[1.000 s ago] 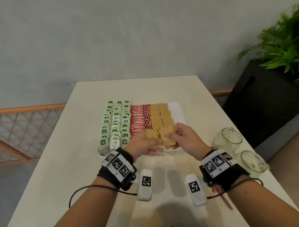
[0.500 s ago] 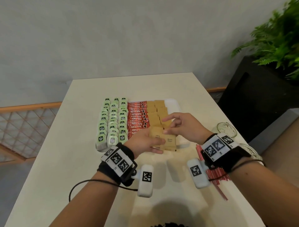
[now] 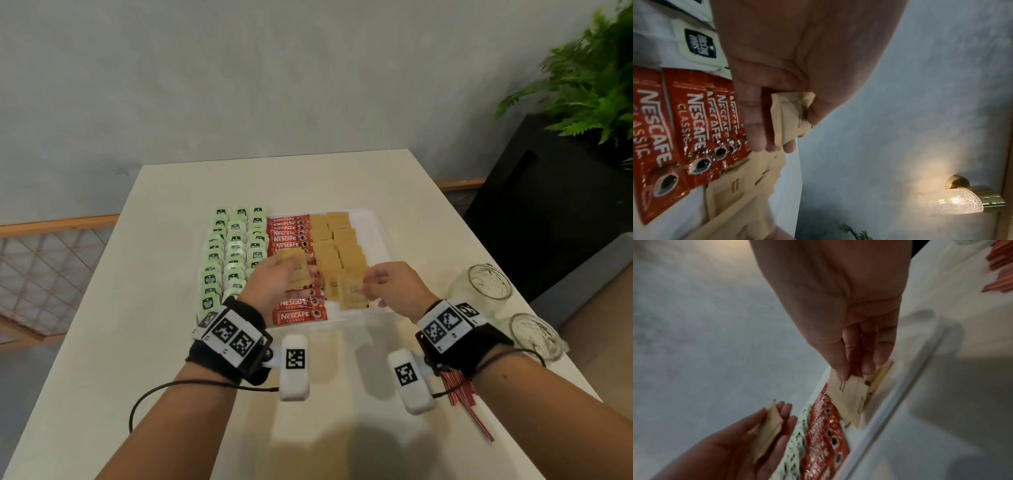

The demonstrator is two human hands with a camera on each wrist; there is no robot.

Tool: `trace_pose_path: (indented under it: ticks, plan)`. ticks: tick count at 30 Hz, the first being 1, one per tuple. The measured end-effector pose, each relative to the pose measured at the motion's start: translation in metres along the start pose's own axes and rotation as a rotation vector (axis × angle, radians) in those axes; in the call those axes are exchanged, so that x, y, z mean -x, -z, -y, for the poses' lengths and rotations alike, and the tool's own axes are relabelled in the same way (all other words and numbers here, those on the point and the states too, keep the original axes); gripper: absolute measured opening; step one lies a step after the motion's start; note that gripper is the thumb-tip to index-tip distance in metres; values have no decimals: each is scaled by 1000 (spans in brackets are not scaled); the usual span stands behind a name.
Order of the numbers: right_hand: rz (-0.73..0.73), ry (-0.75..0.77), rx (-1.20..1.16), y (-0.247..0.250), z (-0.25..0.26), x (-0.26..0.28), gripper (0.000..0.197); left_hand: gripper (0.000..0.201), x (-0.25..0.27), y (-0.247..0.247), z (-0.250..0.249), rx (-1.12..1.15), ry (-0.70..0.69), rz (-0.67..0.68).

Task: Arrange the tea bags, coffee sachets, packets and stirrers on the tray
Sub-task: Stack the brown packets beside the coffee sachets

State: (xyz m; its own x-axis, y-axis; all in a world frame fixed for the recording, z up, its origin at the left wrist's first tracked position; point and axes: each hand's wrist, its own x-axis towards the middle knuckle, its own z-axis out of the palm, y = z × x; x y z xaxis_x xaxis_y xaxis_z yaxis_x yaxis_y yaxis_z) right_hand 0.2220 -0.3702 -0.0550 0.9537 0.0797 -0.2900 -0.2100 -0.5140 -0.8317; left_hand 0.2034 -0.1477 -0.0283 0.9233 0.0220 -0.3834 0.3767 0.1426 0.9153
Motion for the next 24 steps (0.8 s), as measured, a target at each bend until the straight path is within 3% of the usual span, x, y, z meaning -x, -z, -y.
trace_pose_path:
  ticks: [5,12,19,21,24]
  plan:
    - [12,-47,30,-14,-15,-3,32,16,-6,8,6,-60,-65,-62]
    - [-11,-57,53,-26,-10,-4,46,13,-5,10,9,-7,35,-34]
    - [-129,-26,-41,-13,4,11,33,23,1,-1,8,14,51,0]
    - [-33,-8,-148,-8,15,18,30,25,5,-11,8,35,27,7]
    - [167,33,-128,-2,29,25,24,26,10,-28,7,19,-1,40]
